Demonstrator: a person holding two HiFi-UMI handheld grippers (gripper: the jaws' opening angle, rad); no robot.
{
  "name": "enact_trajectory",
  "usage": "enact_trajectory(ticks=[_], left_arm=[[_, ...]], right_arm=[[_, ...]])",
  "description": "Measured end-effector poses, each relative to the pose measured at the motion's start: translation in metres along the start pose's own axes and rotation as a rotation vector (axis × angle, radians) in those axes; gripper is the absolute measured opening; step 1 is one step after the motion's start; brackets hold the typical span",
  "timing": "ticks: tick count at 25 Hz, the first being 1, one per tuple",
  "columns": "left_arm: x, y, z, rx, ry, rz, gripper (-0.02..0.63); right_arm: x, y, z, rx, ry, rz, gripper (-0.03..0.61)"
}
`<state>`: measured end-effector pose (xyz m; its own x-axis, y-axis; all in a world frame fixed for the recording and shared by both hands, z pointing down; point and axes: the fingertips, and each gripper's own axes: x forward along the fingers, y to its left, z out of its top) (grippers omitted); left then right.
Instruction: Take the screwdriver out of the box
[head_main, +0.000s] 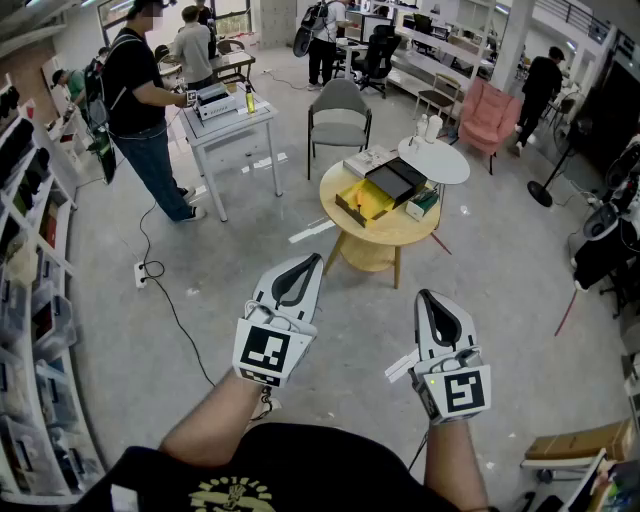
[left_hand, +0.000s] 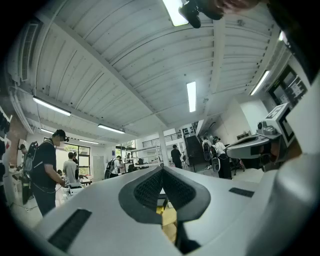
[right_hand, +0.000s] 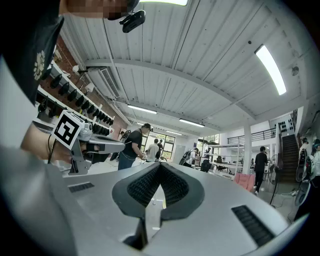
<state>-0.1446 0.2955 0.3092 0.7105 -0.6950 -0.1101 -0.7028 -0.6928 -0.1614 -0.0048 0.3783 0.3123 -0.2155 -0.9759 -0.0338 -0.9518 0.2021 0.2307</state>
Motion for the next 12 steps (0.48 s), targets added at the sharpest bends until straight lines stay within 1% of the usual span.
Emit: enact_trajectory(ticks=[5,12], left_arm=[[-0.004,-0.019,-0.004,0.034,0.032,-0.006,0.012],[-0.015,-0.017,-0.015,0.051,0.077,0.01,0.012]], right_arm=[[-0.016,-0.007,-0.011,0.053,-0.014,0.003,0.015],[-0.017,-0.005,-0.018,0.1,-0.025,0.015,0.015]])
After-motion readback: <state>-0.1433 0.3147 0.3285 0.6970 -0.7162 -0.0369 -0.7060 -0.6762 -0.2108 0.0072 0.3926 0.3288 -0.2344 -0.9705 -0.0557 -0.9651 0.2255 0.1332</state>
